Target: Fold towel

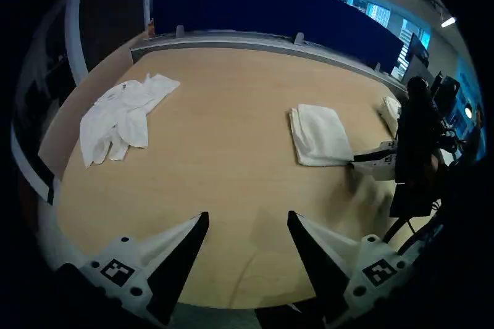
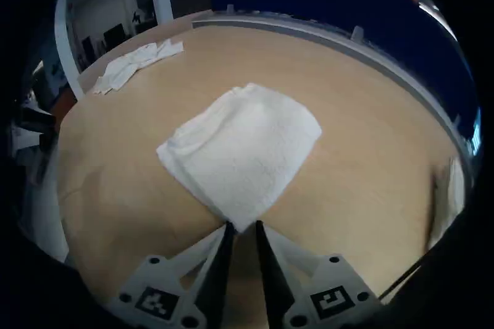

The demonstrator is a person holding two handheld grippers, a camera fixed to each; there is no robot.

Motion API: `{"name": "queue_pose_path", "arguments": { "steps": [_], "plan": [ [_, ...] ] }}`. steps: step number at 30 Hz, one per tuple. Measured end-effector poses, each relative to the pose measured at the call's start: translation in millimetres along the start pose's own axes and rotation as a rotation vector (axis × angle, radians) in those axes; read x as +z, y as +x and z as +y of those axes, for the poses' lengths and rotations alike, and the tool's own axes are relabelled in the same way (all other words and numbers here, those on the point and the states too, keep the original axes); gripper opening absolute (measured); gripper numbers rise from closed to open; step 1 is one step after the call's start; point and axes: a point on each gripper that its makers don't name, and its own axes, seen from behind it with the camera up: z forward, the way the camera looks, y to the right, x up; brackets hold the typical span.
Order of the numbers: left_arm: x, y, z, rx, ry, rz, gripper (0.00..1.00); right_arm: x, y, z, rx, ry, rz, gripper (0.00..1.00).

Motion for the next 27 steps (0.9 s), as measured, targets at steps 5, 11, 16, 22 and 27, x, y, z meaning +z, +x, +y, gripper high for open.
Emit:
{"name": "queue_pose_path", "arguments": {
  "steps": [5, 11, 16, 22, 27],
  "plan": [
    [2.0, 0, -0.7, 0.004, 0.001, -0.001, 0.94, -0.9, 0, 0, 0.005, 0.004, 0.001, 0.14],
    [2.2, 1, 0.1, 0.004, 0.000, -0.001, 0.94, -0.2, 4, 1, 0.007, 0.002, 0.016, 0.04],
    [1.2, 3, 2.2, 0.000, -0.006, 0.002, 0.94, -6.1, 20, 2, 0.001, 0.011, 0.042, 0.04],
    [2.2, 10, 5.1, 0.004, -0.013, 0.014, 0.94, -22.6, 59, 4, -0.040, 0.013, 0.099, 0.04],
    [3.3, 20, 9.3, 0.008, -0.022, 0.034, 0.94, -42.2, 104, 5, -0.067, 0.018, 0.163, 0.04]
  ]
}}
